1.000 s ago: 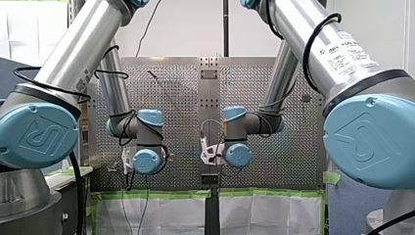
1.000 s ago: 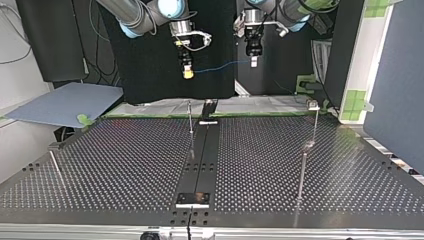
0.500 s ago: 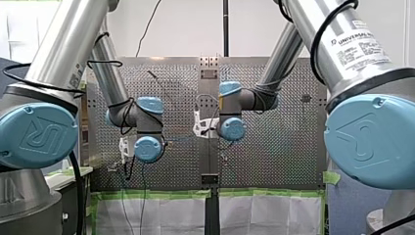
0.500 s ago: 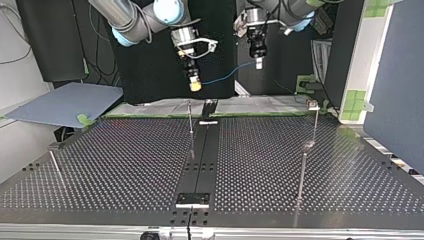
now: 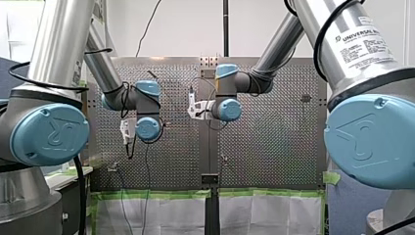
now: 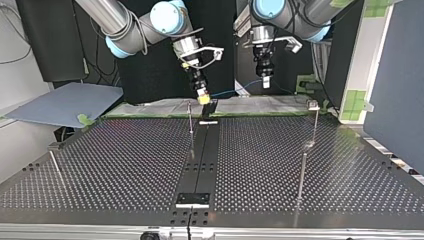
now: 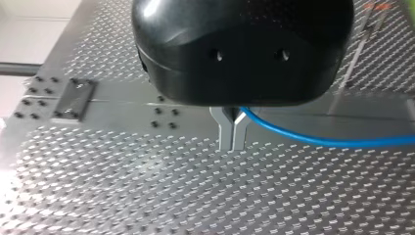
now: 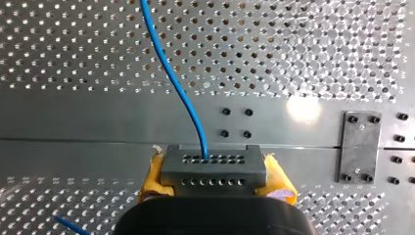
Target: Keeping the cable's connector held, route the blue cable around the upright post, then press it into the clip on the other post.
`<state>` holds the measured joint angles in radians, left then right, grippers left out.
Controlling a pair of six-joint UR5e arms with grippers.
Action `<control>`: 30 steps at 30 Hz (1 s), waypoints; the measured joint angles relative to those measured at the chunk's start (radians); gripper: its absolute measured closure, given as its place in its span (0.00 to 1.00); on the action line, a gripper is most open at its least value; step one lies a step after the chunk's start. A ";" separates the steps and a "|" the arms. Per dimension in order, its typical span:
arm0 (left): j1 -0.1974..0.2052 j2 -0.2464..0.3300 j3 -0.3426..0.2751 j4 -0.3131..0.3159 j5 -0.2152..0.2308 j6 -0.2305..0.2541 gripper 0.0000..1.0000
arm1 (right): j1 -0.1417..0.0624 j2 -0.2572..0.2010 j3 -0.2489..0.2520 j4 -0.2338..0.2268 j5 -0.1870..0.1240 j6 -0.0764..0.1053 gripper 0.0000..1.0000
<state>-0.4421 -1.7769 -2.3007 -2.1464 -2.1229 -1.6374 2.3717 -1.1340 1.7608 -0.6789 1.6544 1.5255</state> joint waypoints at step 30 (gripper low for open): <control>0.143 0.267 0.196 -0.267 0.012 -0.079 1.00 | 0.003 -0.059 -0.255 0.255 -0.092 -0.010 1.00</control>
<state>-0.2994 -1.5098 -2.1051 -2.4138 -2.1113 -1.7161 2.3751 -1.1930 1.5057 -0.4238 1.5620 1.5151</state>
